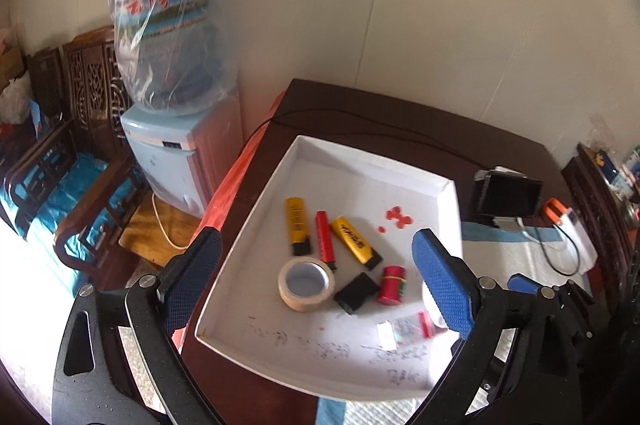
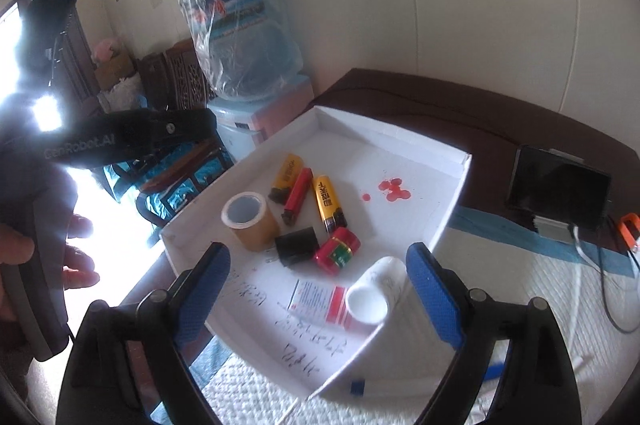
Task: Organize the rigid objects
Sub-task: 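Grasp the blue-capped marker with the left gripper while the right gripper grasps the white plug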
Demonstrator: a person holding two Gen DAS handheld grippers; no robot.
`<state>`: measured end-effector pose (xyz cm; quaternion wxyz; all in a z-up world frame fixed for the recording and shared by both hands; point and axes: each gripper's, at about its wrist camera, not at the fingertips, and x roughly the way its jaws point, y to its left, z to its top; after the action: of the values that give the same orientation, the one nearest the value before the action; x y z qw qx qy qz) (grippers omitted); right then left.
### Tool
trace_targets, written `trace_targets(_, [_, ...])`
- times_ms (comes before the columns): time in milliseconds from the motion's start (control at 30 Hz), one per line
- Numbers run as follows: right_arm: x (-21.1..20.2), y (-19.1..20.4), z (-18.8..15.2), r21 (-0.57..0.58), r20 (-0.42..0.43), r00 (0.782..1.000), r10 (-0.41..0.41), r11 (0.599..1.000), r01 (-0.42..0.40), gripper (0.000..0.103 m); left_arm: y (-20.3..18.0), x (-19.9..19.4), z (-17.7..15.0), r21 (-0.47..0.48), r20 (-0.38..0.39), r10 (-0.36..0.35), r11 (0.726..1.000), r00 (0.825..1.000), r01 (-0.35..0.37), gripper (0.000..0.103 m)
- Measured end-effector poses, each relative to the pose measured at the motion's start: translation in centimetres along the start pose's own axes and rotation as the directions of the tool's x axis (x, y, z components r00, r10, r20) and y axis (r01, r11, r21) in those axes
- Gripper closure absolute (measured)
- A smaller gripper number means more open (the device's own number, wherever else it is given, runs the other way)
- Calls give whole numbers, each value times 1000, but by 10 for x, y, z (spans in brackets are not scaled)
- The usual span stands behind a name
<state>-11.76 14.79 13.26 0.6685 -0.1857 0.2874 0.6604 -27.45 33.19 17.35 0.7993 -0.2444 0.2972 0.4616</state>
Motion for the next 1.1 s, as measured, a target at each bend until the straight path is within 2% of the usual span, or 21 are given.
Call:
trace_targets(167, [-25, -3, -9, 28, 33, 999, -28, 999, 27, 13, -21, -22, -10, 41, 1, -31, 999, 1000, 31, 6])
trace_targets(333, [-47, -25, -20, 80, 60, 996, -73, 994, 68, 13, -46, -33, -23, 91, -22, -73, 993, 997, 75, 6])
trace_targets(500, [-70, -83, -46, 179, 74, 979, -191, 968, 175, 13, -78, -25, -45, 162, -98, -128, 976, 987, 142, 6])
trace_targets(633, [-86, -134, -75, 234, 22, 960, -278, 935, 265, 13, -108, -7, -71, 205, -191, -161, 958, 968, 200, 6])
trace_targets(700, [-90, -151, -87, 205, -25, 956, -291, 935, 290, 13, -124, 1, -83, 242, -235, -176, 942, 956, 233, 6])
trace_targets(800, [-93, -162, -105, 161, -72, 967, -242, 954, 251, 13, -158, 15, -105, 340, -300, -170, 900, 939, 272, 6])
trace_targets(900, [-90, -163, -116, 97, -105, 967, -232, 966, 242, 15, -177, 28, -117, 373, -338, -154, 884, 929, 282, 6])
trace_targets(1000, [-83, -163, -125, 29, -143, 961, -238, 969, 245, 30, -189, 42, -119, 371, -369, -154, 880, 917, 297, 7])
trace_targets(1100, [-73, -170, -129, 11, -168, 960, -223, 974, 228, 31, -198, 55, -119, 383, -388, -145, 873, 910, 302, 7])
